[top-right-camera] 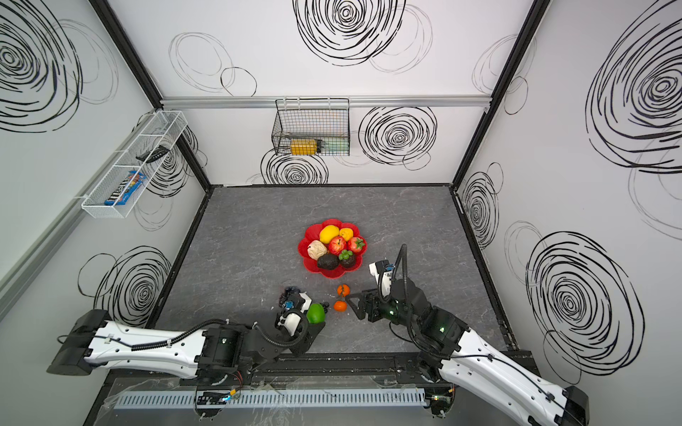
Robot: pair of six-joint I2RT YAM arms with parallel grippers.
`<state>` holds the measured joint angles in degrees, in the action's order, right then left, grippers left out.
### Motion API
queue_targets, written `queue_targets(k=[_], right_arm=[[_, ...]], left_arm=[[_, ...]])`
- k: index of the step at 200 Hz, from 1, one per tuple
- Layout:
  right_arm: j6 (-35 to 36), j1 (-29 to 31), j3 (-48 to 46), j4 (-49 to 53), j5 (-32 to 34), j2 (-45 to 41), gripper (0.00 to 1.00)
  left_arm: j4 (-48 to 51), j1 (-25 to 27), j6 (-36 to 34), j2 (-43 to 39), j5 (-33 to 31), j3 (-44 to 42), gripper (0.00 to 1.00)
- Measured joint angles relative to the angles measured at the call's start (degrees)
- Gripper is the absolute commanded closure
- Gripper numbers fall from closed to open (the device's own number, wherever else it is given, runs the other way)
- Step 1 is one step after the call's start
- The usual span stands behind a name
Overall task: Place and organize the fake fruits in the fruit bowl
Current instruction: 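Lift the green lime with the left gripper toward the right gripper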
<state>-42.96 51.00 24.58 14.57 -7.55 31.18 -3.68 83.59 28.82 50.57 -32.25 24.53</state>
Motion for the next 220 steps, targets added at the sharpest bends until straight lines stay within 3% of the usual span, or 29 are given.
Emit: queue_targets(k=[34,61,169,220], right_arm=[[-2.9,2.1,0.0,-1.0,-0.6,-0.3,0.22],[-4.4,3.4,0.0,-3.7,-1.5,-0.5,0.22],[-5.9,7.0,1.1,-12.5,-2.8,4.2,0.23],[-5.9,7.8,1.1,-13.9,-3.6,6.0,0.31]], left_arm=[[-10.4,-5.9,-8.2,0.1,1.8,-3.2,0.43],[-17.4,-7.8,-12.9,2.4,3.7,-4.1,0.43],[-31.7,-6.7,-22.6,12.2,9.7,-2.9,0.43],[-34.1,-5.7,-24.4,14.8,10.4,-1.7,0.43]])
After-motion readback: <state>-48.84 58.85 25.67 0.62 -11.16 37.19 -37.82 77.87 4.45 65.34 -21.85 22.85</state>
